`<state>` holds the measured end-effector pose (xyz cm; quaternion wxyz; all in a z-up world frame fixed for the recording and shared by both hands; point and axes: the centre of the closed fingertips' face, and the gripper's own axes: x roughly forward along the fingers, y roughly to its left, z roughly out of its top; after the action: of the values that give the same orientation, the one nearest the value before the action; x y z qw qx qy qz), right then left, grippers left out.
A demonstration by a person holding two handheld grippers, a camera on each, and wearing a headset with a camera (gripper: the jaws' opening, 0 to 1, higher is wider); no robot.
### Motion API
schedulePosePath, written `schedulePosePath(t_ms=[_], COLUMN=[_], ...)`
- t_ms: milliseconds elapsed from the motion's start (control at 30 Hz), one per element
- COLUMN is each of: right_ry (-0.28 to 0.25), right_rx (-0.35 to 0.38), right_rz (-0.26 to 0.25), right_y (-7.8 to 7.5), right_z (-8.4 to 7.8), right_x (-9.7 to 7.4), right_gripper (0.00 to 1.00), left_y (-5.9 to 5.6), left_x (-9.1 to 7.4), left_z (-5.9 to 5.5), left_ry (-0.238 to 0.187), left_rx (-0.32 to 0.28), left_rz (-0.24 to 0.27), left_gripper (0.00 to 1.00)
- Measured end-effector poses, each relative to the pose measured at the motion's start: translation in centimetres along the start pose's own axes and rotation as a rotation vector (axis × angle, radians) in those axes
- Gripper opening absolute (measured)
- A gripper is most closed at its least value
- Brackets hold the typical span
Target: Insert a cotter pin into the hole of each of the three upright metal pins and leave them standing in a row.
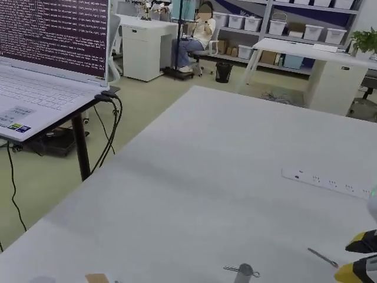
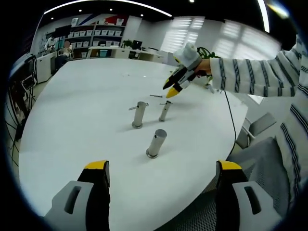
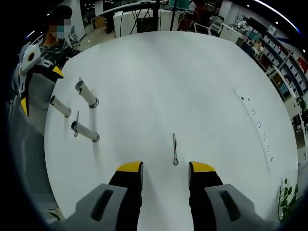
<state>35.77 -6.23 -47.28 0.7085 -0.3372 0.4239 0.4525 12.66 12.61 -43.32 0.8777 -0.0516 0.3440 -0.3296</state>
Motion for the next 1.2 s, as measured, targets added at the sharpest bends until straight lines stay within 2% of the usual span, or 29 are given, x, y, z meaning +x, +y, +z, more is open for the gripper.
schedulePosePath(t_ms=[167, 333, 500, 667, 933, 1200], right_ry=[0.010, 0.031, 0.041, 0.044, 0.062, 0.104], right_rx=[-0.004, -0.002, 0.000, 0.016, 0.016, -0.032], right_rz=[0.009, 0.023, 0.037, 0.049, 0.058, 0.057], right_y=[-0.3, -0.2, -0.4, -0.9, -1.7, -1.8], right_z=[0.2, 0.0, 0.1, 0.2, 0.3, 0.5], right_x=[0.8, 1.6, 2.3, 2.9, 3.4, 3.4], right_gripper=[0.26, 0.17, 0.14, 0.10, 0.04, 0.02], left_y=[0.1, 0.3, 0.3, 0.3, 0.3, 0.2], left_x=[0.0, 0.1, 0.0, -0.1, -0.1, 0.0], left_z=[-0.4, -0.5, -0.9, -0.4, -0.4, -0.5], left_ry=[0.016, 0.004, 0.023, -0.007, -0.001, 0.011], left_rx=[0.001, -0.022, -0.016, -0.046, -0.044, -0.042], left_rz=[0.006, 0.015, 0.017, 0.018, 0.019, 0.014], left_gripper=[0.90, 0.91, 0.91, 0.91, 0.91, 0.90])
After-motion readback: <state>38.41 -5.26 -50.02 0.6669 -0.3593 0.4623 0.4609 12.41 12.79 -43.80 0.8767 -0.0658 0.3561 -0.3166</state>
